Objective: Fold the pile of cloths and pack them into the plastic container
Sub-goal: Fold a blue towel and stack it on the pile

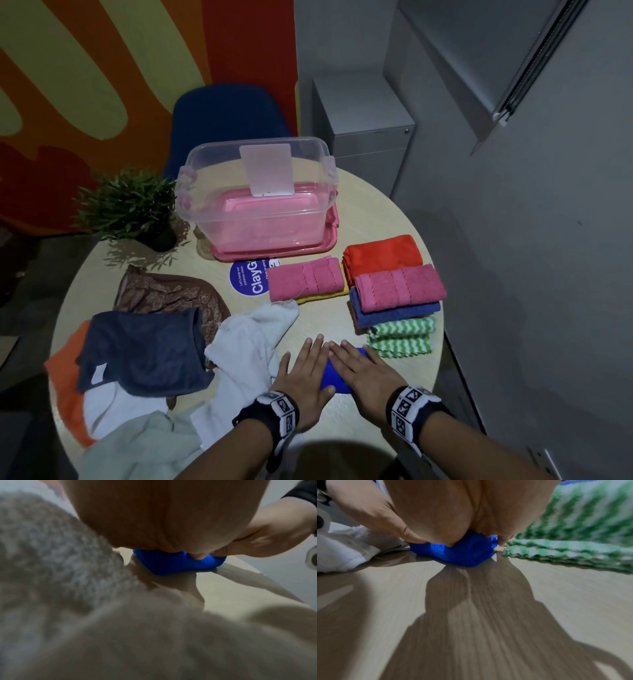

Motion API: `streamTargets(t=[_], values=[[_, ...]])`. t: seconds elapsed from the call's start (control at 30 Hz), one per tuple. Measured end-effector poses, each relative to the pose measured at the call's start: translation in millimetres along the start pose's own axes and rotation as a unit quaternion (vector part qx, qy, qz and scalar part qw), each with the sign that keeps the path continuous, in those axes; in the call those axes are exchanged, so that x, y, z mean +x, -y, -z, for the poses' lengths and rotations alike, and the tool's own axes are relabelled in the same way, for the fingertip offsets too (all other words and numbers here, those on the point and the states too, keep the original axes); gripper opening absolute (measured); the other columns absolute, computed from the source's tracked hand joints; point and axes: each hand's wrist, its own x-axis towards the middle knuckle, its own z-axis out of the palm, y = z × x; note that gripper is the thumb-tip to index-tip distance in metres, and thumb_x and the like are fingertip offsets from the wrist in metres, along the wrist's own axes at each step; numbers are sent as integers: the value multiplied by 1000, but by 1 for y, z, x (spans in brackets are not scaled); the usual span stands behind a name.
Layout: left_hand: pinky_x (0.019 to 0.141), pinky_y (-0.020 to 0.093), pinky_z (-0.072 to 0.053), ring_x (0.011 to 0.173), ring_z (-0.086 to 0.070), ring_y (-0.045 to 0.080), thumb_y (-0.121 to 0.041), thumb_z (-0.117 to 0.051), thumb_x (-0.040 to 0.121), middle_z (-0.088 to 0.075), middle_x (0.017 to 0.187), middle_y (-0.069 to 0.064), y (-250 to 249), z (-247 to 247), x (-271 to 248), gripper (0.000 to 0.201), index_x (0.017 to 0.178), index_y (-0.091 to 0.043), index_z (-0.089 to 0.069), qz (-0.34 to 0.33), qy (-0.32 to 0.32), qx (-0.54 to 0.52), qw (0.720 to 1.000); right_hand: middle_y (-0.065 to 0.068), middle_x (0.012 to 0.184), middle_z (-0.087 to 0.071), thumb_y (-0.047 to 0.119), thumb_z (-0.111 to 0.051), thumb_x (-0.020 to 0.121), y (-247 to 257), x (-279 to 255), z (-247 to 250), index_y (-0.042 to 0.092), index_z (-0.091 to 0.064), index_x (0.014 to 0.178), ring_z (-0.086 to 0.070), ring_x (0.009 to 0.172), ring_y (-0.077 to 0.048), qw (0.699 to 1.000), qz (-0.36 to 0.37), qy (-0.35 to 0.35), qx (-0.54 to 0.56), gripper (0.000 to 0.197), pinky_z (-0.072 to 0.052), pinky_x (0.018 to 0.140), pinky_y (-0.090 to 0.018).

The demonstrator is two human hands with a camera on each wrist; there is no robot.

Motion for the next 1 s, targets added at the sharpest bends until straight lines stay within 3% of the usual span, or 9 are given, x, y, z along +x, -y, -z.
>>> streamTargets(t=[0.13, 0.23, 0.33, 0.47, 0.53, 0.63, 0.73, 0.87, 1.0], values=[[116, 47, 15, 140, 37, 18, -71, 6, 87, 43, 151, -6, 5, -6, 9, 76, 139, -27, 38, 6, -10, 4, 1000, 9, 161, 24, 4, -52, 87, -3, 4, 1, 22, 10, 157, 25, 144, -10, 1000, -4, 3, 19, 94, 7, 117, -40], [117, 44, 13, 144, 30, 17, -70, 18, 77, 33, 156, -11, 3, -6, 8, 83, 150, -30, 25, 7, -19, -31, 999, 7, 166, 12, 4, -54, 88, 0, 4, 2, 21, 2, 158, 10, 152, -16, 999, -5, -3, 51, 92, -1, 121, -36], [119, 42, -13, 150, -4, 16, -59, -4, 96, -7, 163, -10, 4, 3, 7, 64, 155, -35, -8, 32, -65, -79, 994, 3, 166, -7, 10, -48, 95, 2, -3, 12, 21, -13, 159, -9, 153, -22, 994, -1, -47, 100, 73, -14, 123, -36], [98, 43, -38, 122, -40, 22, -47, -43, 96, -38, 139, -4, -5, 12, 4, 55, 145, -32, -24, 82, -85, -82, 990, 1, 146, -40, 22, -49, 89, 6, -23, 25, 23, -44, 142, -41, 130, -21, 979, -3, -165, 120, 54, -35, 112, -39], [95, 43, -43, 115, -45, 24, -48, -51, 92, -44, 130, 0, -6, 17, 7, 55, 140, -29, -30, 106, -68, -83, 989, 4, 131, -44, 25, -52, 85, 4, -32, 31, 26, -50, 130, -46, 116, -17, 966, -34, -232, 109, 46, -41, 103, -38], [93, 42, -48, 107, -50, 22, -55, -58, 85, -51, 119, 1, -4, 19, 14, 52, 127, -28, -45, 128, -44, -95, 986, 3, 135, -44, 24, -61, 79, -7, -49, 31, 28, -49, 129, -45, 124, -16, 948, -121, -275, 101, 52, -39, 109, -41], [94, 40, -49, 104, -52, 21, -59, -62, 81, -52, 115, 2, -3, 23, 18, 51, 118, -26, -51, 139, -18, -103, 985, -3, 143, -40, 24, -66, 74, -25, -62, 26, 24, -43, 134, -40, 134, -22, 943, -187, -265, 77, 64, -36, 111, -49], [91, 39, -51, 100, -55, 20, -58, -62, 81, -54, 112, 1, -5, 23, 22, 48, 114, -26, -48, 124, -11, -137, 983, -2, 135, -47, 32, -65, 72, -42, -65, 21, 21, -39, 140, -48, 128, -23, 946, -225, -229, 46, 73, -37, 108, -50], [83, 36, -53, 90, -62, 17, -52, -51, 89, -63, 102, -1, -12, 29, 25, 35, 110, -26, -45, 125, -11, -220, 967, 2, 113, -56, 35, -58, 76, -50, -62, 18, 25, -56, 126, -56, 107, -20, 951, -232, -205, 26, 51, -41, 98, -47]])
